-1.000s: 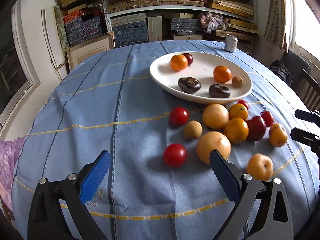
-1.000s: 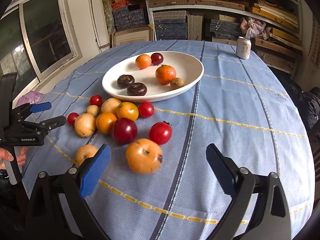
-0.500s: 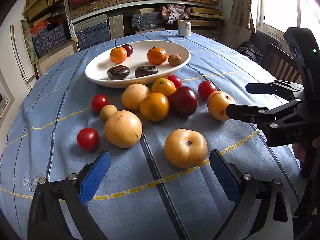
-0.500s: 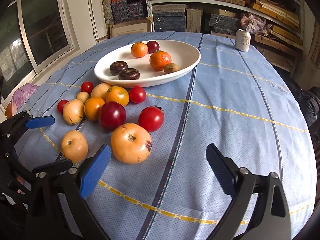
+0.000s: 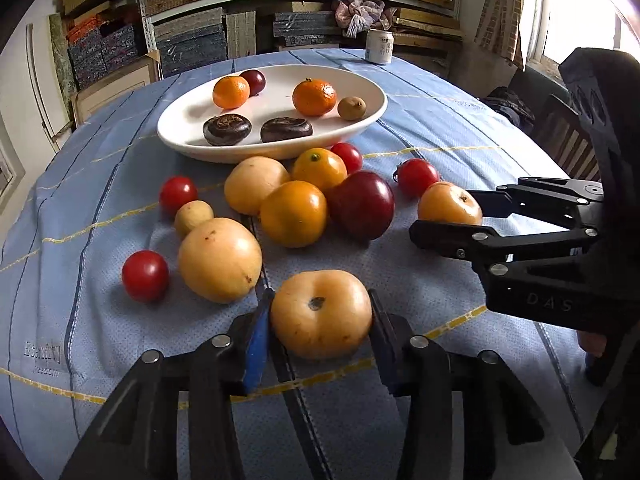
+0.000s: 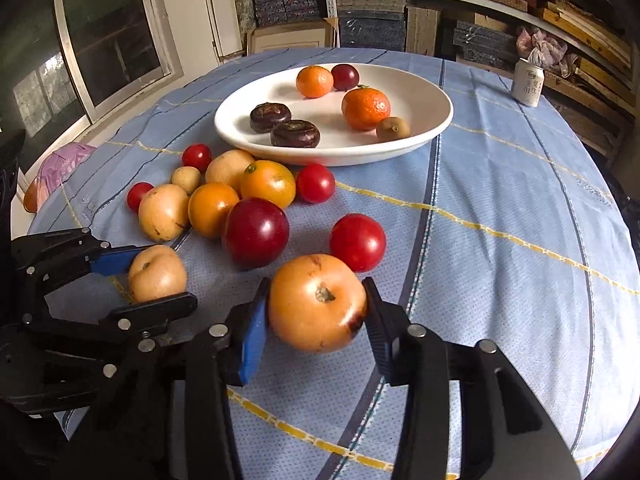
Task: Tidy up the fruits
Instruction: 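Grasp a tan pear with left tool while right tool grasps an orange persimmon, then carry the tan pear and orange persimmon onto the white plate and open both tools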
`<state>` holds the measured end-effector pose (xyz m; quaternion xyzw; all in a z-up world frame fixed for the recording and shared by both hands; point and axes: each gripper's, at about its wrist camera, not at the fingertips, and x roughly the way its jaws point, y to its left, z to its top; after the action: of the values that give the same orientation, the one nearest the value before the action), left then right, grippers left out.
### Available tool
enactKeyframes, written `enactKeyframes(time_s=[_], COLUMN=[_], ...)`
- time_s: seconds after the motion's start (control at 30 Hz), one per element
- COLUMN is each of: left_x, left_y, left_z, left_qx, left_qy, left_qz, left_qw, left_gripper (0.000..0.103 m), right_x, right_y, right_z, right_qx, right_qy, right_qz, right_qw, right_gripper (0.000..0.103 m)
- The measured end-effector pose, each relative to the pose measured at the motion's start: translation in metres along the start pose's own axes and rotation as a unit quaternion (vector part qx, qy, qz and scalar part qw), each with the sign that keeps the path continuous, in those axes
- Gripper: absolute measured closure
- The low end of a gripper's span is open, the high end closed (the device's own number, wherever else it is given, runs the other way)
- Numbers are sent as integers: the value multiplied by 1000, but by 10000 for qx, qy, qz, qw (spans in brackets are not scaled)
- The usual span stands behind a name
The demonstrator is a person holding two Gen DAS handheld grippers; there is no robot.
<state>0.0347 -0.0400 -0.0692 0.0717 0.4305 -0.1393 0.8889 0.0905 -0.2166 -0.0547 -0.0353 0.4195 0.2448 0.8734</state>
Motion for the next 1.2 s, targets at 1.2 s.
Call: enactKeyframes(time_s=[1.2], left_x=[-38], left_y=[31], left_z=[35], left_qx=[-352], left_qy=[-529], left_qz=[177], left_qw=[9978], left_gripper=[58], right_x=[-53], right_y=[29], right_z=[-6], right_qx=[98], right_qy=[-447], right_qz=[-617], right_qw=[9970], right_gripper=[60])
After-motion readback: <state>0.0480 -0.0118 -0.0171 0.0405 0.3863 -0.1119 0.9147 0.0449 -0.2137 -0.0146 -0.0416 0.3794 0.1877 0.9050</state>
